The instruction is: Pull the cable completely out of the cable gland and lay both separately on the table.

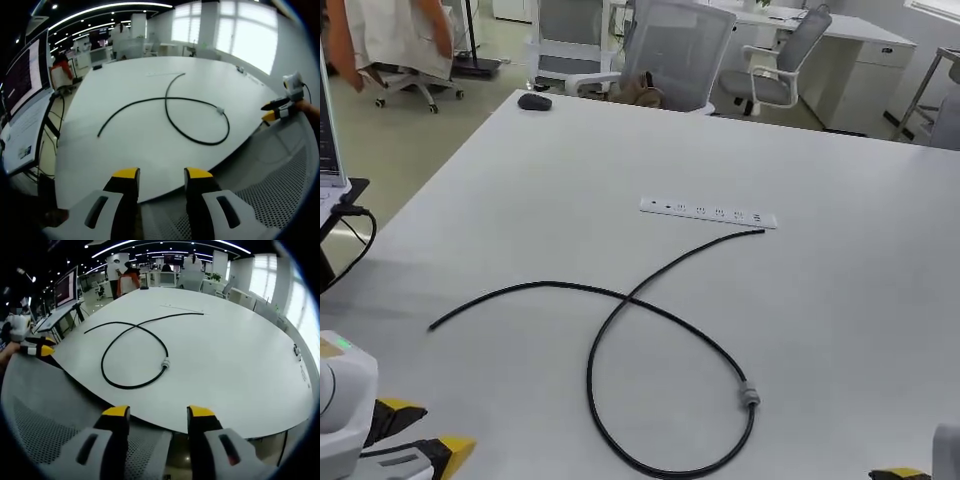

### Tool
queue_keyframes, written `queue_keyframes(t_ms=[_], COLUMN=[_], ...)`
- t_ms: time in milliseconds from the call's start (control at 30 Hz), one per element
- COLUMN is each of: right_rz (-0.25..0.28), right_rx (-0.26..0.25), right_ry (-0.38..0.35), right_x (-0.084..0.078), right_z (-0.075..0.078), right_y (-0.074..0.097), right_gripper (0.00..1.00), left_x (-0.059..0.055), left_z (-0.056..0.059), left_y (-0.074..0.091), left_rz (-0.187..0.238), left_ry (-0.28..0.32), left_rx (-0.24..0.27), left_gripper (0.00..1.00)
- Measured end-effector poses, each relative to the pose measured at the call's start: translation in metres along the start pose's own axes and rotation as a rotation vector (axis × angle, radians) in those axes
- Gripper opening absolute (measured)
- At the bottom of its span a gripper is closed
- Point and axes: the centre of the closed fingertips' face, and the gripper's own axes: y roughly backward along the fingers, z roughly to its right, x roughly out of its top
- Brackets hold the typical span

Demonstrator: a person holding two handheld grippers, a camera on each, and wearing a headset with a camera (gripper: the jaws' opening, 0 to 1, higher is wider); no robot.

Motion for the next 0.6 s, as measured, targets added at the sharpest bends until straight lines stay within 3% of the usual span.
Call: queue_keyframes(t_ms=[600], right_rz=[0.0], right_rx=[0.02], right_ry=[0.003], right_x=[-0.0001], right_z=[-0.0036], right_y=[-0.0006], right_gripper=[0.43], left_x=[-0.004], left_z=[0.0005], left_y=[-0.0004], left_rz=[-0.021], left_ry=[-0.013], left_rx=[-0.004], left_gripper=[0.38])
